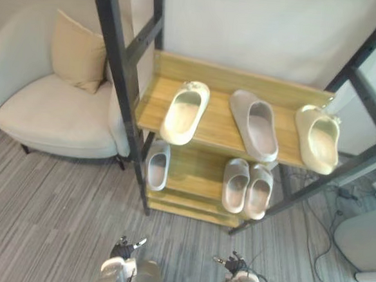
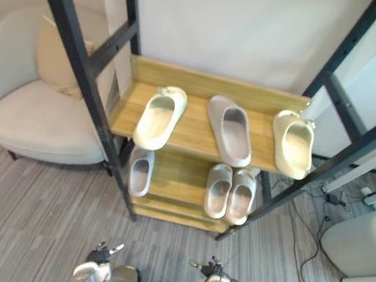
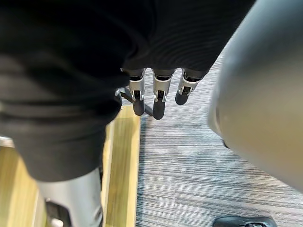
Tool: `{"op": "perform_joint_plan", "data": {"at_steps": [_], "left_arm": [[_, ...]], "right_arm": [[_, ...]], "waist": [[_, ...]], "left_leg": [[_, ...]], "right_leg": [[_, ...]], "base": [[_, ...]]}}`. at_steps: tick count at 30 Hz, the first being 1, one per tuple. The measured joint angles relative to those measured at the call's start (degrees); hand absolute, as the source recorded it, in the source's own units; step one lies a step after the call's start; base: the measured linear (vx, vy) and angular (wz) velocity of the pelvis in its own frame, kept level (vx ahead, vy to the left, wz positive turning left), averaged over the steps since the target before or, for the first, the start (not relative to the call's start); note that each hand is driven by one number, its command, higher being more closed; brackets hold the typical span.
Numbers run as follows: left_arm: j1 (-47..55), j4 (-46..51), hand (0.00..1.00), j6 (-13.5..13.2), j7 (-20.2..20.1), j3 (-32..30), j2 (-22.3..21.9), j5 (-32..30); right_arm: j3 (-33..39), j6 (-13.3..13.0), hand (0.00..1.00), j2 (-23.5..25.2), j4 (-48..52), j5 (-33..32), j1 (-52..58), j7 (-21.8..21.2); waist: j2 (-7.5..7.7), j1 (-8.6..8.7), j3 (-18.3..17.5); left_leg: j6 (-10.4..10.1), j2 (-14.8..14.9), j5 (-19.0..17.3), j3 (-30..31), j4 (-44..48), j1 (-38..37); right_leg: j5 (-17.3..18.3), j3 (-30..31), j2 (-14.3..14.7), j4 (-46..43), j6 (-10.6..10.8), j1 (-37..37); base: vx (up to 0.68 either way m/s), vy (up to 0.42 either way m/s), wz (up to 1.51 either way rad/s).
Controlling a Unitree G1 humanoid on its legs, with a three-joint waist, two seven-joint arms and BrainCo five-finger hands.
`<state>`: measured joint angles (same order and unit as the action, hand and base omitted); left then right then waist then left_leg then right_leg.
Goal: Organize the slippers on the shoe rack
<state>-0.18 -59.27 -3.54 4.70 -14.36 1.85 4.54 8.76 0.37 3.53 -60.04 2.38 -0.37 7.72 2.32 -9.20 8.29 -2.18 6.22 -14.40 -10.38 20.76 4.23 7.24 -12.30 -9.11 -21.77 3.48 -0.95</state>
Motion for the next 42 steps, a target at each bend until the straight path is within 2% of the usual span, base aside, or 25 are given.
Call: {"op": "perform_joint_plan", "data": {"at_steps": [2,3,5,8,10,18,20,22,27,30,34,38,42], "left_arm": [[0.0,0.0,0.00,0.0,0.1,-0.3,-0.3,0.0],[0.0,-0.2,0.00,0.0,0.1,-0.3,-0.5,-0.1],[-0.2,-1.1,0.00,0.1,0.1,-0.3,-0.7,-0.1],[0.0,-1.1,0.00,0.1,0.1,-0.2,-0.8,-1.2],[0.4,-1.1,0.00,0.1,0.1,0.0,-0.6,-1.7],[1.1,-1.7,0.00,0.1,0.2,3.0,0.4,-2.2],[1.2,-2.1,0.00,0.1,0.3,3.8,1.2,-2.3],[1.3,-2.0,0.00,0.1,0.5,4.6,1.7,-2.3],[1.9,-2.1,0.00,0.0,0.4,7.6,3.3,-3.0],[2.4,-2.0,0.00,0.0,0.3,8.2,3.8,-3.4],[2.4,-2.0,0.00,-0.4,0.0,9.5,4.1,-4.5],[2.5,-2.0,0.00,-1.1,-0.2,11.3,4.2,-4.6],[2.7,-2.0,0.00,-1.2,-0.5,12.0,4.5,-4.6]], "right_arm": [[0.0,0.0,0.00,0.0,-0.6,0.0,0.2,0.0],[0.1,0.1,0.00,-0.1,-0.8,0.0,0.2,0.0],[0.1,0.1,0.00,-0.3,-0.8,0.0,0.3,0.0],[0.2,0.1,0.00,-0.4,-0.8,-0.1,1.0,0.1],[0.6,0.0,0.00,-0.6,-0.8,-0.1,1.4,0.1],[1.7,-0.2,0.00,-3.2,0.7,-0.3,1.8,2.3],[1.5,-0.1,0.00,-3.6,5.1,-0.3,2.6,2.6],[1.1,-0.4,0.00,-3.8,14.4,-0.3,4.2,3.6],[0.3,-1.4,0.00,-5.0,35.8,-0.1,10.0,4.5],[0.2,-2.7,0.00,-5.3,44.5,0.0,11.9,4.5],[0.1,-4.1,0.00,-5.3,51.2,0.6,12.0,4.4],[-0.2,-5.3,0.00,-5.4,57.8,2.2,12.2,3.5],[-3.5,-7.1,0.00,-6.8,63.4,2.3,11.7,2.1]], "waist": [[0.18,-0.09,-0.9],[-0.32,-0.01,-0.9],[-0.93,0.36,-1.4],[-0.96,0.49,-1.7],[-0.45,0.63,-2.6],[-0.44,1.93,-2.7],[-0.29,2.69,-2.6],[-0.04,2.76,-2.6],[0.59,3.74,-3.2],[0.96,4.56,-3.7],[0.80,4.72,-3.7],[-0.19,4.99,-3.4],[-0.33,5.60,-3.4]], "left_leg": [[0.0,0.0,0.7,0.0,-0.1,1.1],[-0.3,0.1,1.0,0.0,-0.1,1.4],[-0.5,0.1,1.3,0.2,-0.1,1.3],[-1.2,0.0,1.8,1.6,-1.1,-0.3],[-1.6,0.0,2.7,1.8,-2.4,-0.4],[-1.4,-2.1,8.7,1.6,-10.8,-2.5],[-1.8,-3.0,9.8,1.6,-13.9,-3.6],[-1.7,-4.0,10.1,2.8,-16.9,-4.5],[-1.4,-4.8,10.4,3.1,-18.9,-5.4],[-0.8,-5.1,11.0,3.0,-19.0,-5.9],[0.0,-5.4,10.8,2.8,-18.7,-6.0],[0.4,-5.3,10.2,3.2,-18.6,-6.3],[0.2,-4.8,9.9,3.2,-18.6,-6.8]], "right_leg": [[0.1,-0.1,1.0,5.4,0.1,1.6],[0.1,-0.1,1.4,7.8,0.1,2.4],[0.1,-0.1,1.9,10.6,0.1,4.1],[-0.1,-0.6,2.8,14.0,0.3,6.9],[-0.4,-1.0,3.0,15.3,0.4,7.1],[-3.4,0.7,2.2,19.6,0.5,6.7],[-3.3,1.6,1.7,19.9,0.4,6.2],[-3.5,4.5,1.7,20.1,0.4,4.5],[-3.6,7.0,2.0,21.1,0.5,4.0],[-4.9,8.0,2.0,21.2,0.8,4.1],[-5.3,8.5,2.1,21.6,1.2,4.4],[-5.5,8.8,2.3,21.9,1.4,5.1],[-6.0,9.4,2.8,21.2,1.6,5.0]], "base": [[0.09,-0.097,-0.05],[0.05,-0.082,-0.04],[0.08,-0.096,-0.03],[0.04,-0.092,0.04],[0.00,-0.082,0.08],[-0.10,-0.009,-0.04],[-0.14,0.039,-0.21],[-0.11,0.041,-0.52],[0.00,0.041,-0.24],[0.10,0.029,-0.08],[0.14,0.019,-0.09],[0.09,0.006,-0.02],[0.00,0.004,-0.03]]}}
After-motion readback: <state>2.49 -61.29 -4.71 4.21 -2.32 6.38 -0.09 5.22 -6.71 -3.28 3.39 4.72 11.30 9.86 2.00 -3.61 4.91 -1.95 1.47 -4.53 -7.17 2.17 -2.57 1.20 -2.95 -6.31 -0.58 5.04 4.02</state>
